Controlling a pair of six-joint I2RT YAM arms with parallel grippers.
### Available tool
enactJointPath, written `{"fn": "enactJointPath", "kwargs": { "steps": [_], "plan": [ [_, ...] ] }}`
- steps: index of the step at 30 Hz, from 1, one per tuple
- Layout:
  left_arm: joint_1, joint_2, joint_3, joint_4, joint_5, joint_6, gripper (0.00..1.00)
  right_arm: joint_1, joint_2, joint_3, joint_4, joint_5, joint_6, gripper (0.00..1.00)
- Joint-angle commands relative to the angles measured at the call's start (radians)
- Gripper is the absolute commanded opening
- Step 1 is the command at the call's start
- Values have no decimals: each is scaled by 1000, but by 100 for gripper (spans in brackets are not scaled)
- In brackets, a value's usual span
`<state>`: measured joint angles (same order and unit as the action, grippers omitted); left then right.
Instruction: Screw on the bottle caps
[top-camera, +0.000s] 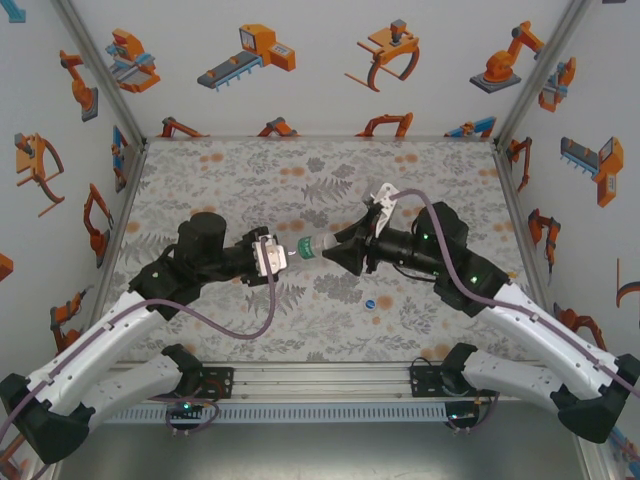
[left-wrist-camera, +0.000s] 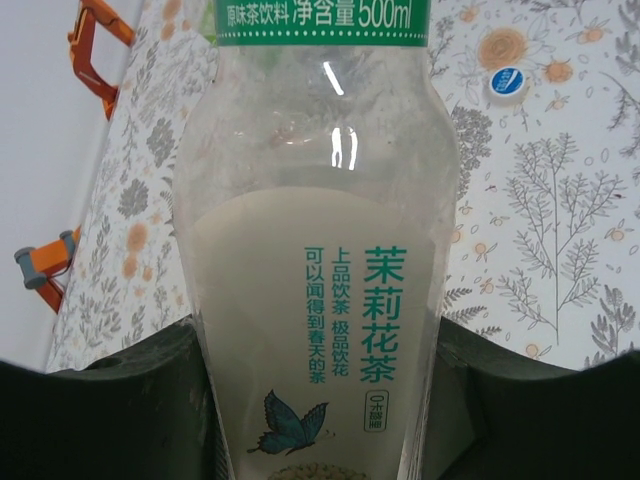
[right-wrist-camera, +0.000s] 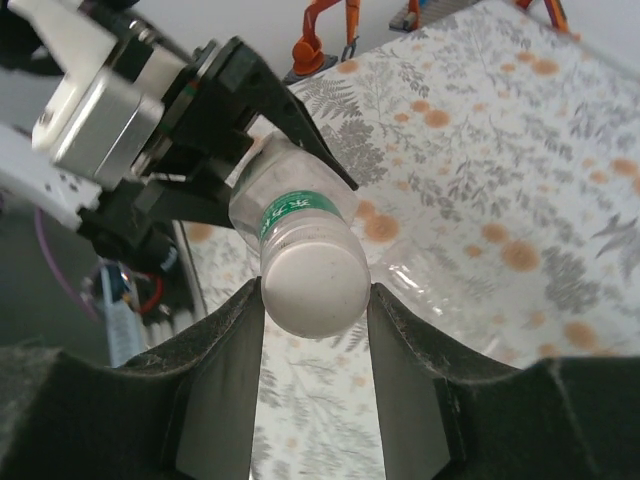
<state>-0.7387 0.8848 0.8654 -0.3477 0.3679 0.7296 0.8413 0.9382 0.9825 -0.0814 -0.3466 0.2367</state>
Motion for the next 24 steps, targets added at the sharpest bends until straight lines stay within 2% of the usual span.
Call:
{"fn": "enactJointPath", "kwargs": {
  "steps": [1,6,11,15,19,24],
  "plan": [
    [-13,-4,0,106,20,-13,0,10,20,-29,57,139,386,0],
    [-13,8,3,111,-19,-26,0,10,50,-48,80,197,690,0],
    [-14,15,3,114,-21,-29,0,10,73,-61,124,193,901,0],
    [-14,17,3,120,-19,-32,0,10,64,-52,90,209,934,0],
    [-14,16,1,124,-17,-38,0,10,48,-82,148,213,941,0],
    [-15,11,-2,128,-8,-38,0,10,47,-96,253,173,837,0]
  ]
}}
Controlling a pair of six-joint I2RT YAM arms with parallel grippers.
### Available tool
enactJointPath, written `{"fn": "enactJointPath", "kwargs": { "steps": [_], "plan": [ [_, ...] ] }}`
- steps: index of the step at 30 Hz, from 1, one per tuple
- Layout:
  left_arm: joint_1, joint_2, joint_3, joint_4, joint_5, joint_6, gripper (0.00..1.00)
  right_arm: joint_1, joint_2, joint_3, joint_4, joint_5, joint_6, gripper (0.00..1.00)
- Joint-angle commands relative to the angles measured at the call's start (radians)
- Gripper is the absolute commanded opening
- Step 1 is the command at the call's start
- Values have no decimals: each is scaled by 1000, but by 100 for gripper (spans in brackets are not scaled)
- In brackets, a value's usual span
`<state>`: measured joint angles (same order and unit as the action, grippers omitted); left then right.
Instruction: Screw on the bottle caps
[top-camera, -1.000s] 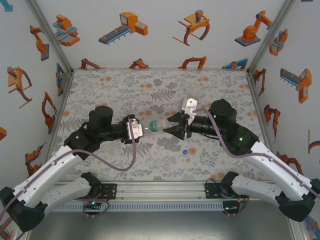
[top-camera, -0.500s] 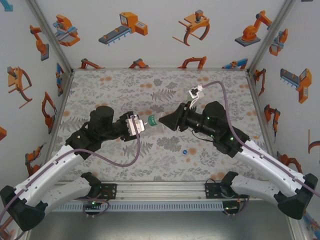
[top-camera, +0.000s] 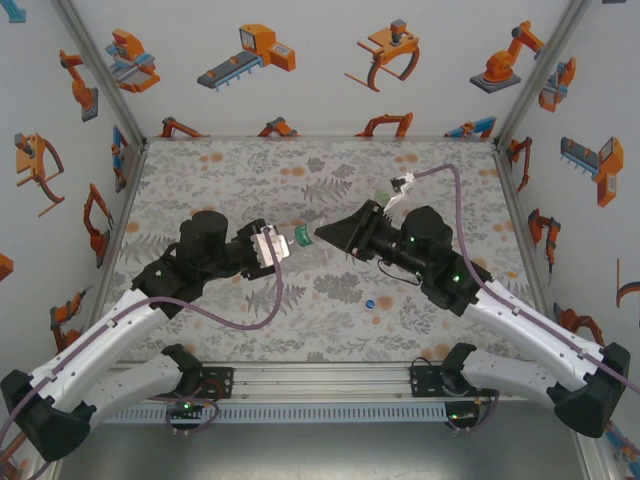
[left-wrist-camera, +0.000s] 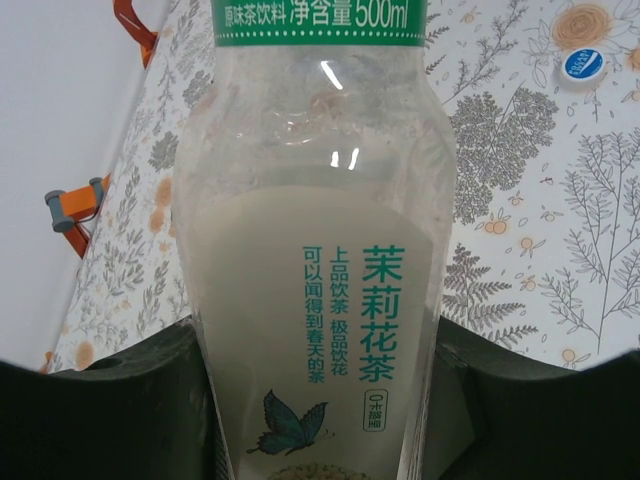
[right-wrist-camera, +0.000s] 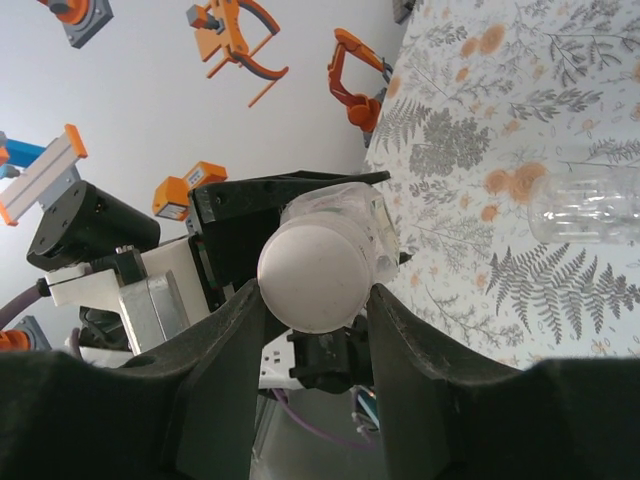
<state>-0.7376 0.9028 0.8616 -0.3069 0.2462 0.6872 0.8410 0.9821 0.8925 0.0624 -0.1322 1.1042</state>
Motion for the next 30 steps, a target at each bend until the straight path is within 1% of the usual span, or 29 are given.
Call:
{"fn": "enactJointPath", "kwargs": {
  "steps": [1,3,5,6,7,8,9,13,17,18,21,23,25,27,29,30],
  "plan": [
    [-16,-7,1,87,120,6,0,10,3,20,55,-46,-83,0],
    [-16,-9,-1,87,128,8,0,10,3,64,-28,-51,-166,0],
    [-15,-9,-2,88,135,11,0,10,1,84,-61,-62,-208,0],
    [-15,-12,-3,87,139,11,0,10,1,96,-82,-63,-225,9],
    [-16,-11,-2,88,140,11,0,10,1,103,-100,-63,-244,24],
    [-15,-11,-3,87,138,11,0,10,0,112,-116,-63,-261,32],
    [-16,-11,-1,85,135,11,0,10,-2,119,-134,-61,-273,39],
    [-14,-8,1,81,123,14,0,10,-23,152,-184,-68,-341,59],
    [-15,-4,4,75,125,17,0,10,-55,189,-258,-76,-458,71],
    [-14,-3,5,72,125,17,0,10,-64,197,-279,-75,-489,73],
    [-14,-4,7,67,134,21,0,10,-85,224,-349,-44,-610,73],
    [-14,-2,9,57,144,27,0,10,-104,236,-387,-40,-734,73],
    [-14,-1,14,44,159,33,0,10,-130,226,-380,-99,-887,72],
    [-15,5,20,34,174,37,0,10,-150,211,-367,-192,-1054,71],
    [-14,12,24,24,193,41,0,10,-154,213,-390,-291,-1235,70],
    [-15,13,25,20,201,44,0,10,-151,220,-413,-318,-1311,70]
  ]
}}
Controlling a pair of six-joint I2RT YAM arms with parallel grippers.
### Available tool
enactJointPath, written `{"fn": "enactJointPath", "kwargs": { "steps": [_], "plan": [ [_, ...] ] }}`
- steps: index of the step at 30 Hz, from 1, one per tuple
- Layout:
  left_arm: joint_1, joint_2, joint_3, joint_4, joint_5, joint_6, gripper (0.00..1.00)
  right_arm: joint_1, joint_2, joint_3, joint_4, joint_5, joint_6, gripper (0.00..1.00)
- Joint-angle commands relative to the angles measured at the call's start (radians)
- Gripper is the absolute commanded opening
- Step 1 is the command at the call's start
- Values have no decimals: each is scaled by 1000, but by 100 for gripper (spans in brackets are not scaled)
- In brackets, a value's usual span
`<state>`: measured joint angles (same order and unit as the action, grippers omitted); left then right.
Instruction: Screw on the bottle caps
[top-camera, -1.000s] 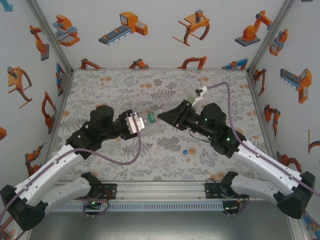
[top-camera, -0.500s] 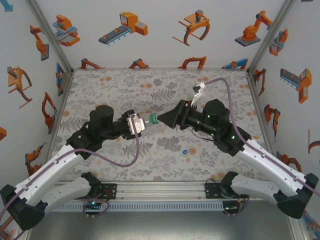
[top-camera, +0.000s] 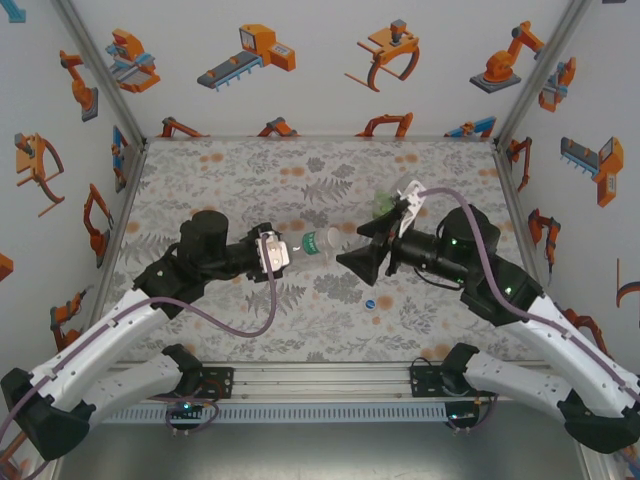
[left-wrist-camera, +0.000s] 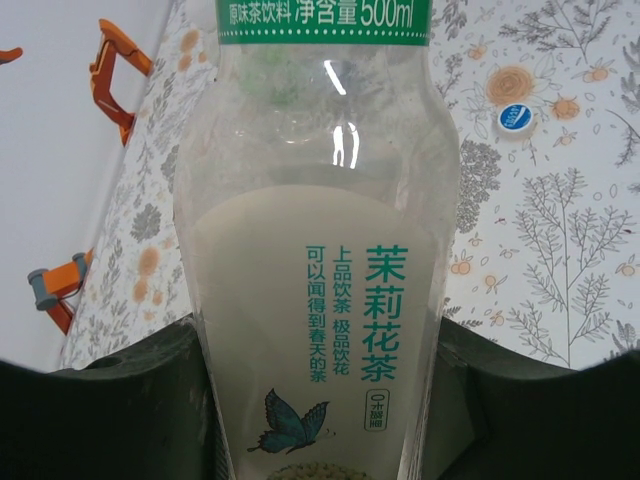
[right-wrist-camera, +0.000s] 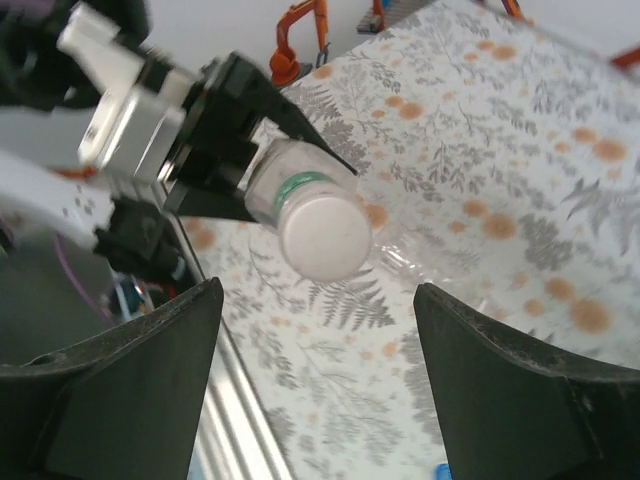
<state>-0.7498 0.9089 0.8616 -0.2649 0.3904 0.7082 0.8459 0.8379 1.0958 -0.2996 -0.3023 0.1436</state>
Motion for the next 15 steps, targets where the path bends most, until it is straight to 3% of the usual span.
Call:
{"fn": "enactJointPath", "kwargs": {
  "steps": [1,5,15],
  "plan": [
    [-2,10,28,-30,67,27,0,5,7,33,-82,-168,-429,70],
    [-3,20,35,-57,95,44,0,5,83,121,-207,-210,-612,69],
    [-4,39,54,-100,99,67,0,5,179,193,-263,-246,-625,63]
  ]
}}
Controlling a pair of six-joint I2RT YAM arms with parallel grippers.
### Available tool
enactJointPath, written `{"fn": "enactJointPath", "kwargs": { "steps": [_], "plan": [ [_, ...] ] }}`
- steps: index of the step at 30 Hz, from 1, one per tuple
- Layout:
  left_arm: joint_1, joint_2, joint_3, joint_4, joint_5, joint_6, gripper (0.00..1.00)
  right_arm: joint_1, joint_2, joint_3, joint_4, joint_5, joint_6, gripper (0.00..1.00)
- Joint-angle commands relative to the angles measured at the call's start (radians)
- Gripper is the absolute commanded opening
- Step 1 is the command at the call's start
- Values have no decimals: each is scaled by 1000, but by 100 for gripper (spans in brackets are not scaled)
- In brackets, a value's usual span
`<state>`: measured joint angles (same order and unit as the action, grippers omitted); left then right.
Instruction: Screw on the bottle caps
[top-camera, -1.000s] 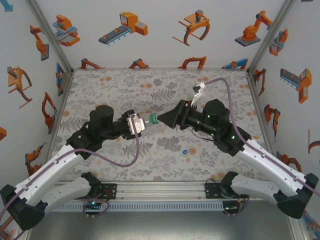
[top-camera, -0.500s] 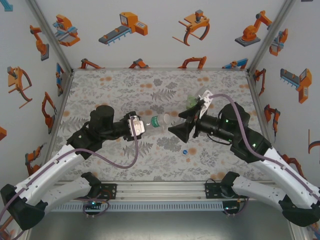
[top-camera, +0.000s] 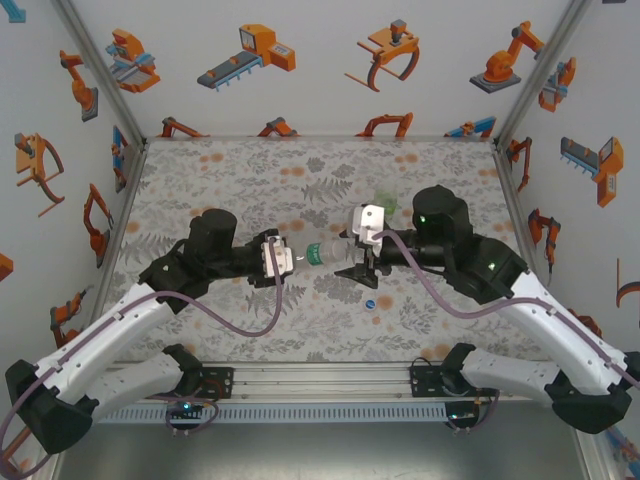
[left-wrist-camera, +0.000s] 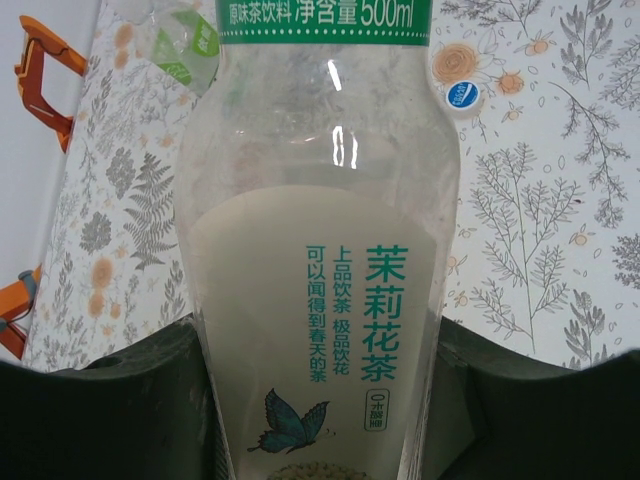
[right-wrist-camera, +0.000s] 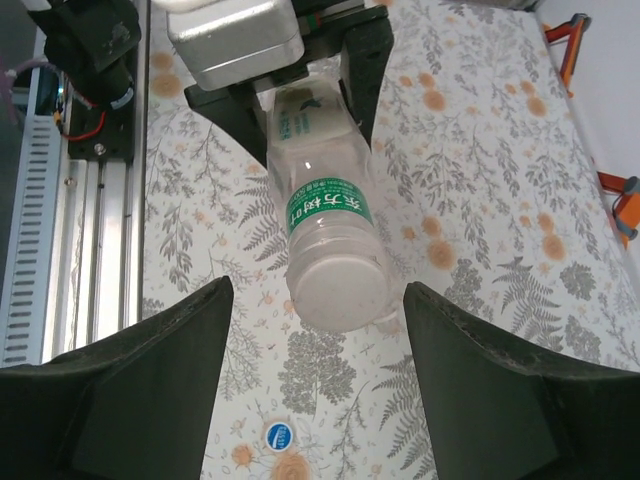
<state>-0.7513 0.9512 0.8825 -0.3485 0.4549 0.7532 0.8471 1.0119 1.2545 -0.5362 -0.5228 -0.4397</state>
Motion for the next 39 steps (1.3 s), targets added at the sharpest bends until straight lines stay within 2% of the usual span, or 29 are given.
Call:
{"fn": "enactJointPath", "kwargs": {
  "steps": [1,19,26,31,37,39],
  "plan": [
    [-3,-5,34,-16,36,22,0,4,8,34,-27,-20,-40,63],
    [-2,-14,35,-16,42,21,0,4,16,9,47,30,24,39],
    [-2,-17,35,-14,45,17,0,4,4,-14,68,35,20,23],
    [-2,-18,32,-14,73,17,0,4,-36,-59,103,-12,-37,17],
    [-2,-16,35,-30,152,33,0,4,-72,-79,77,-78,-180,2],
    [-3,-10,39,-40,175,37,0,4,-81,-79,60,-84,-217,0]
  ]
}}
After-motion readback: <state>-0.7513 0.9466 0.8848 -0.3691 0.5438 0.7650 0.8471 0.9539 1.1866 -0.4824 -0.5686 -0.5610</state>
